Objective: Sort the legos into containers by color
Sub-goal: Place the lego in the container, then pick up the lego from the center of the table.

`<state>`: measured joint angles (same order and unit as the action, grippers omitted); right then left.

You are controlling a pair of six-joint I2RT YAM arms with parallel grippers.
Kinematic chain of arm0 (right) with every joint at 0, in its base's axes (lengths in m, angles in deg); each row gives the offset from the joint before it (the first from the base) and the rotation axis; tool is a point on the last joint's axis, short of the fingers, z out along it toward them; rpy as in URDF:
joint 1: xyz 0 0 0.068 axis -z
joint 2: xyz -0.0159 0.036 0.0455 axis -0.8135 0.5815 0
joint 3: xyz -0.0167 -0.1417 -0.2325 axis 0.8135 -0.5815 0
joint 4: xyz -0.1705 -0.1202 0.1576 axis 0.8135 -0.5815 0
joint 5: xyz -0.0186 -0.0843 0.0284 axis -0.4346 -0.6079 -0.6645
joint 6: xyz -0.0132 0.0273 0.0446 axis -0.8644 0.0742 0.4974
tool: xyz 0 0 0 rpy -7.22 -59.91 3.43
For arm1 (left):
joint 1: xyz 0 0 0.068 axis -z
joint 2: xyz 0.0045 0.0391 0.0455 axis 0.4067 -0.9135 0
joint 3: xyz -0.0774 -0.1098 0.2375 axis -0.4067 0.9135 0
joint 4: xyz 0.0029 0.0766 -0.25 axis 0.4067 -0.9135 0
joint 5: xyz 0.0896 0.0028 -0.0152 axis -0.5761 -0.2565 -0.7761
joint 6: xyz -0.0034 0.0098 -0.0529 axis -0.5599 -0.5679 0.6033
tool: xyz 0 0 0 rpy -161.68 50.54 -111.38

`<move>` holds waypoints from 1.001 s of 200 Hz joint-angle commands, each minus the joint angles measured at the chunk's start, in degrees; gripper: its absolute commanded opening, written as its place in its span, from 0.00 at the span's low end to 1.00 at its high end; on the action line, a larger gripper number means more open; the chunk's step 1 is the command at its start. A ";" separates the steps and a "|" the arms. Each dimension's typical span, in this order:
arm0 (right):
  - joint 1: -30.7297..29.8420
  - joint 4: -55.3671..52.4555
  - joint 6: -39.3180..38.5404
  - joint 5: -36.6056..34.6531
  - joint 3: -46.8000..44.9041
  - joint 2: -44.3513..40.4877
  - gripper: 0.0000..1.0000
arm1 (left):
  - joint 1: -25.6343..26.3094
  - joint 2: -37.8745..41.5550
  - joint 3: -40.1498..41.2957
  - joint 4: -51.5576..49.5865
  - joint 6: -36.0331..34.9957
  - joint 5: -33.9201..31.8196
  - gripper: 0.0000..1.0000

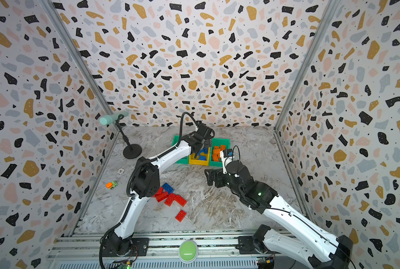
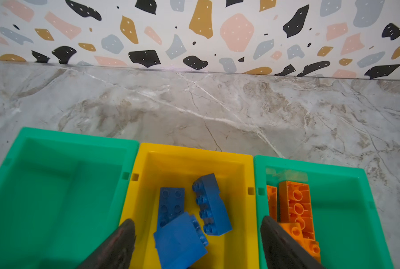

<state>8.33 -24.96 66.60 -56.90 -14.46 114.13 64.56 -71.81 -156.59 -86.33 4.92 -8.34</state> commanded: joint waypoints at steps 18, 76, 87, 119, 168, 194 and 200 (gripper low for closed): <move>0.76 -0.77 -0.51 0.65 1.52 -0.76 0.99 | 0.09 6.08 2.88 -1.60 -1.26 -0.09 0.89; 0.42 2.69 -0.14 5.96 0.41 2.39 0.99 | 0.14 35.56 40.25 10.26 1.17 -3.97 0.88; 0.19 3.57 0.16 6.71 0.14 2.98 0.99 | 0.14 40.26 46.82 10.38 2.67 -4.72 0.88; -0.86 5.35 0.48 7.77 -0.05 4.80 0.99 | 0.60 52.68 66.78 14.13 10.75 -1.42 0.88; -3.21 7.33 0.79 8.57 0.93 7.89 0.99 | 2.00 61.69 81.45 16.24 16.67 -1.24 0.87; -4.43 6.89 0.79 7.88 1.64 9.13 0.99 | 2.07 60.99 84.01 16.48 17.08 0.13 0.87; -4.65 6.76 0.79 7.61 1.67 9.15 0.99 | 2.07 60.76 84.51 17.04 17.41 0.69 0.87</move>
<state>4.64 -18.62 66.89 -48.90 -14.46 123.27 66.54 -11.24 -73.62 -72.12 20.00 -8.84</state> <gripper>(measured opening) 0.989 0.870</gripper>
